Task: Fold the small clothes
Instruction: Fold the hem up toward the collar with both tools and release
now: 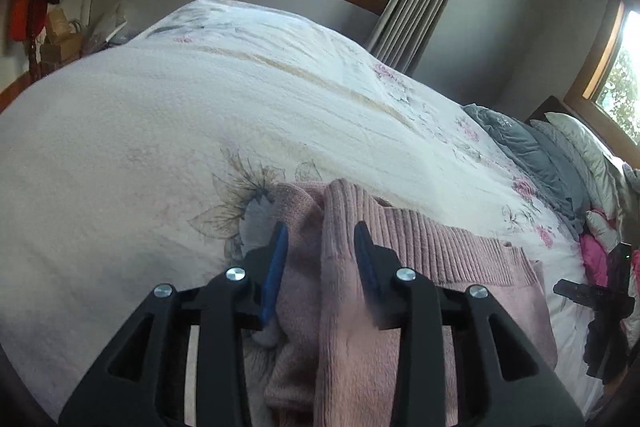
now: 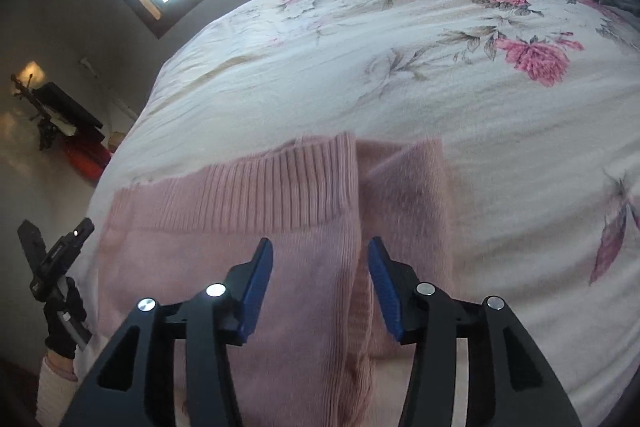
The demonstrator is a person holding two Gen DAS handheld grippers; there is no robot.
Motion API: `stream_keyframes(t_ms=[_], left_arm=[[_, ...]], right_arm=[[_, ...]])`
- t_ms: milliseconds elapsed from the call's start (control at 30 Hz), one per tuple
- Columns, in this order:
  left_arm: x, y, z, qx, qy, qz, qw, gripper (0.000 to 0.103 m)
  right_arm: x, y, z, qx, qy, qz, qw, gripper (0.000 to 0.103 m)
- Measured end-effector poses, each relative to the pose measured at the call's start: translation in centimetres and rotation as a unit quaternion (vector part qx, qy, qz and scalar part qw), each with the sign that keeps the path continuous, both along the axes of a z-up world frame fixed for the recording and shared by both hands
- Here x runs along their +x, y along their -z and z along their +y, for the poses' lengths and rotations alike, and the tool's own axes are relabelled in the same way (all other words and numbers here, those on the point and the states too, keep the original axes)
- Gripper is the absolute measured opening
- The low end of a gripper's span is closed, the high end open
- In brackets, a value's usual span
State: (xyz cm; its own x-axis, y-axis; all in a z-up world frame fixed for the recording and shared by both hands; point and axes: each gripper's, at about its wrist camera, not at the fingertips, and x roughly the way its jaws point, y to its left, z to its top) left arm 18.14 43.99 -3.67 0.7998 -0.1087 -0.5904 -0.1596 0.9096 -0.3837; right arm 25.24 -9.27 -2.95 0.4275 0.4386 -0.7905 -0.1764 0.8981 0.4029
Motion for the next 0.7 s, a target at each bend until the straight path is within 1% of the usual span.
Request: stream_keyframes(t_ms=[67,100,167,233,300,333,400,467,567,633,700], left_arm=[[-2.3,-0.8,-1.7,0.004,0.023,-0.014,0.9996,0.037],[-3.2,-1.0,-2.5,0.006,0.033,-0.017,0.9993,0.04],[-5.3,-1.1,-4.7,0.011,0.064,-0.019,0.9977,0.043],[-6.6,-0.7,-6.4,0.014,0.087,-0.011,0.9961,0.044],[-7.3,0.2,-7.6,0.007,0.104,0.007,0.9945,0.044],[-7.5,0.8,-8.1,-0.003,0.11,0.015,0.9938,0.044],[-7.5,1.7,-8.5,-0.01,0.117,0.028,0.9927,0.044],[-7.3,2.8,-8.6,-0.009,0.118,0.045,0.9919,0.044],[-6.7,4.3,-8.0,-0.009,0.116,0.07,0.9907,0.044],[-6.5,5.2,-7.5,-0.007,0.109,0.082,0.9906,0.044],[-6.6,6.0,-6.8,-0.021,0.104,0.084,0.9909,0.044]], right_arm=[[-3.2,0.3,-0.1,-0.002,-0.022,0.004,1.0,0.06],[-5.0,0.7,-0.3,0.001,-0.03,0.009,0.999,0.062],[-7.3,1.4,-0.5,0.013,-0.04,0.017,0.999,0.063],[-9.3,2.4,-0.8,0.033,-0.04,0.026,0.998,0.063],[-10.4,3.2,-1.0,0.046,-0.037,0.033,0.998,0.063],[-10.7,3.6,-0.9,0.051,-0.038,0.034,0.997,0.062],[-10.9,4.3,-0.7,0.056,-0.04,0.039,0.997,0.048],[-10.9,4.8,-0.4,0.048,-0.037,0.047,0.997,0.025],[-11.1,4.1,-0.7,0.061,-0.039,0.05,0.996,0.01],[-11.4,3.5,-1.3,0.045,-0.03,0.047,0.997,0.008],[-11.4,4.0,-1.9,0.044,-0.025,0.057,0.997,0.008]])
